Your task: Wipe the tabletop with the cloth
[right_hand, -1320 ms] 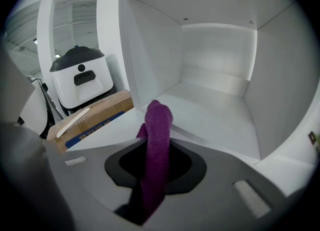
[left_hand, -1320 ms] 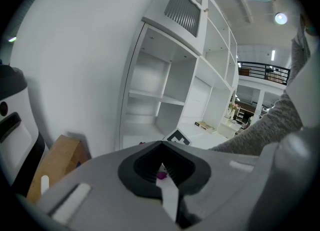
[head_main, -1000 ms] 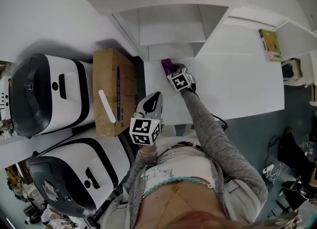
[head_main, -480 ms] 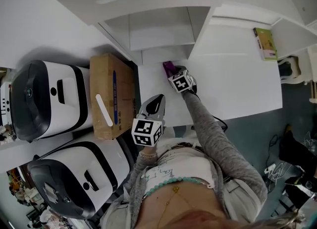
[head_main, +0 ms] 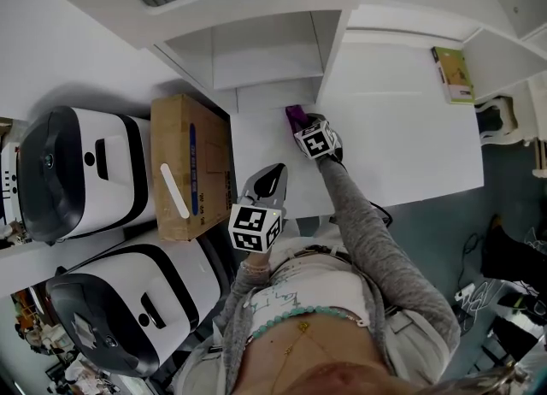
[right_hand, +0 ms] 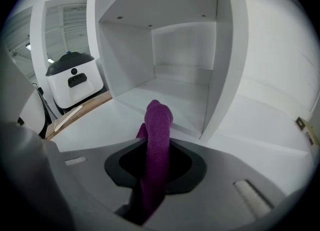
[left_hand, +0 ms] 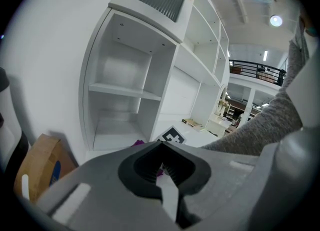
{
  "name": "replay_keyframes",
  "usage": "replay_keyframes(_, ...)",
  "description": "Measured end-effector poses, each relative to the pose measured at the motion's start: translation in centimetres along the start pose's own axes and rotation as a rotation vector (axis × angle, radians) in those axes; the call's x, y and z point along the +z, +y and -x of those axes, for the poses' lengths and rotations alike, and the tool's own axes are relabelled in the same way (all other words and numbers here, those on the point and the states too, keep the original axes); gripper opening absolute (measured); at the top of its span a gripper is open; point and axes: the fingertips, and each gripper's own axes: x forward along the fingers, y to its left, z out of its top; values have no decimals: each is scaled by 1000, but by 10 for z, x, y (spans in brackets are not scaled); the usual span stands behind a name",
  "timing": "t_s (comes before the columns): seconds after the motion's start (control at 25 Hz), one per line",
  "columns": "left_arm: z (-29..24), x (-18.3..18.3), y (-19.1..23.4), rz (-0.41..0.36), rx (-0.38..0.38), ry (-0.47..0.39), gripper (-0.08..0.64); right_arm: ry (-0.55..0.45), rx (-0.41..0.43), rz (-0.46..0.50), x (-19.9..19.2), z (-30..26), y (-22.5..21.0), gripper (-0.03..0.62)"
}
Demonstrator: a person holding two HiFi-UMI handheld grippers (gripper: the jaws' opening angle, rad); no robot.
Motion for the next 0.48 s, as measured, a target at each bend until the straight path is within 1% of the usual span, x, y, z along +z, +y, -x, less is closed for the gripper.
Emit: replay_keyframes(0.48,-19,3,-26,-4,-12,2,0,-7,-5,-6,-11,13,-25,97)
